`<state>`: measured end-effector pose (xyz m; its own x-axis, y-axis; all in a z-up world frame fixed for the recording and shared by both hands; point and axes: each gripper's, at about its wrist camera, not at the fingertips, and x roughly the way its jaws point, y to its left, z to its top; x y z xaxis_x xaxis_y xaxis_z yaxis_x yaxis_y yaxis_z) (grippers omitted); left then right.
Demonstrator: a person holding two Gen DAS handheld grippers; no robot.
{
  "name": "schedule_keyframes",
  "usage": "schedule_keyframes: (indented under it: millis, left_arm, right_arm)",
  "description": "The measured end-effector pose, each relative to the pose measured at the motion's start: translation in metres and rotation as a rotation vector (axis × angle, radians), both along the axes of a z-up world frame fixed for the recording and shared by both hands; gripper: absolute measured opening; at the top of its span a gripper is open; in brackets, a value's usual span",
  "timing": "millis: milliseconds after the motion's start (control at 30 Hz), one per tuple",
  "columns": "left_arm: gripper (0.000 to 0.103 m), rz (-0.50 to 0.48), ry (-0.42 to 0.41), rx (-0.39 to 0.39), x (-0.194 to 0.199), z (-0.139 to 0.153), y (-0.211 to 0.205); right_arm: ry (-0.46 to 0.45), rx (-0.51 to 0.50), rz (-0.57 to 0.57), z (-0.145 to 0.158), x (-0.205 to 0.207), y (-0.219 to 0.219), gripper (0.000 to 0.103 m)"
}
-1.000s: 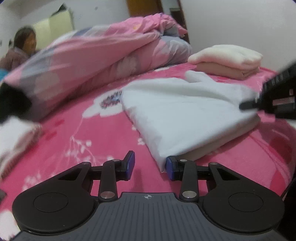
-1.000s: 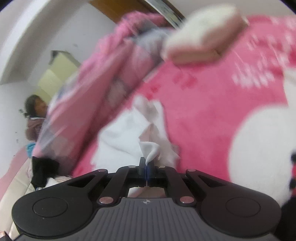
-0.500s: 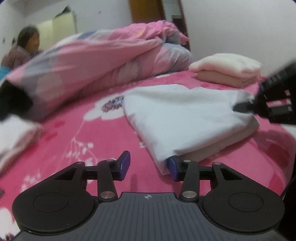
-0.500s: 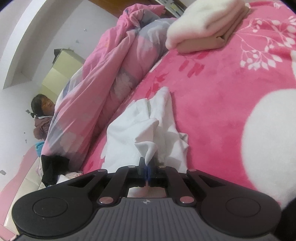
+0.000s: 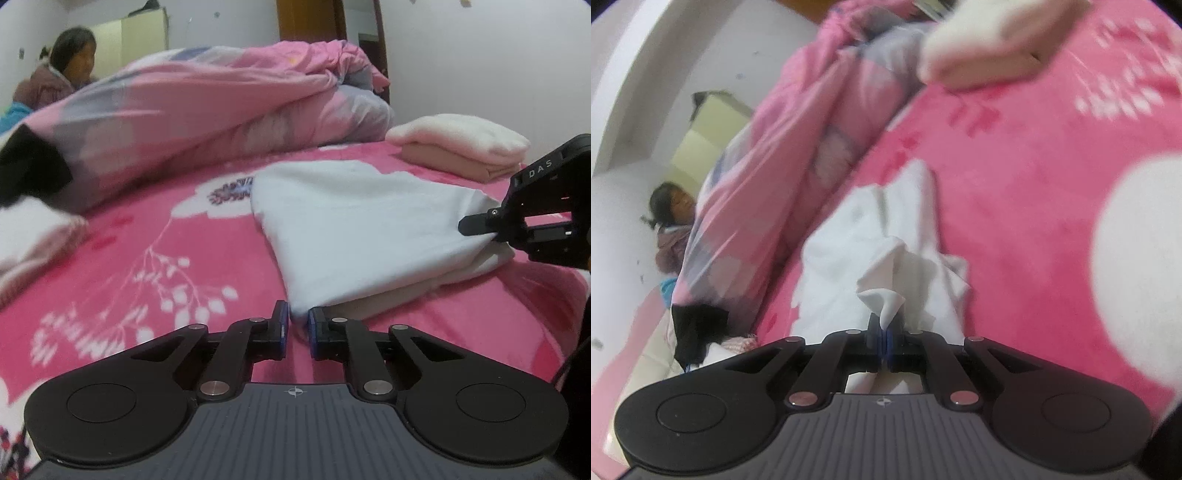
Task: Fold clothes
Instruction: 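Open the left gripper while the right gripper holds the folded edge down, then open the right gripper and release the folded shirt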
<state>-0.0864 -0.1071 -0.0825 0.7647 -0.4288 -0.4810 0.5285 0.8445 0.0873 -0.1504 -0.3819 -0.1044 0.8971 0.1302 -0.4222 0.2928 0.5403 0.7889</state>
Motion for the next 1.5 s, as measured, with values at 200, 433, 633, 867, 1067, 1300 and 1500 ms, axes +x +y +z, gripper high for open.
schedule_keyframes:
  millis: [200,433,633,867,1067,1300,1500]
  left_arm:
    - [0.011,0.013,0.062,-0.048,0.004,0.000,0.007]
    - [0.011,0.013,0.099,-0.071,0.007,0.000,0.012]
    - [0.011,0.030,0.170,-0.162,0.014,0.000,0.023]
    - [0.011,0.066,0.301,-0.316,0.027,-0.003,0.041]
    - [0.014,0.071,0.490,-0.544,0.048,-0.015,0.070]
    - [0.029,-0.009,0.429,-0.512,0.038,0.008,0.111]
    - [0.029,-0.169,0.260,-0.475,0.040,0.042,0.085]
  right_arm:
    - [-0.018,0.038,0.000,-0.001,-0.005,-0.006,0.003]
    - [-0.044,0.200,-0.070,-0.025,-0.037,-0.028,0.006]
    - [-0.063,0.012,-0.163,0.013,-0.062,-0.038,0.008]
    - [-0.134,-0.406,0.061,0.065,-0.028,0.014,0.008]
    - [0.096,-0.658,0.201,0.019,0.017,0.045,0.004]
    - [0.085,-0.702,0.205,0.017,0.015,0.051,0.004]
    - [0.076,-0.741,0.209,0.015,0.013,0.055,0.004]
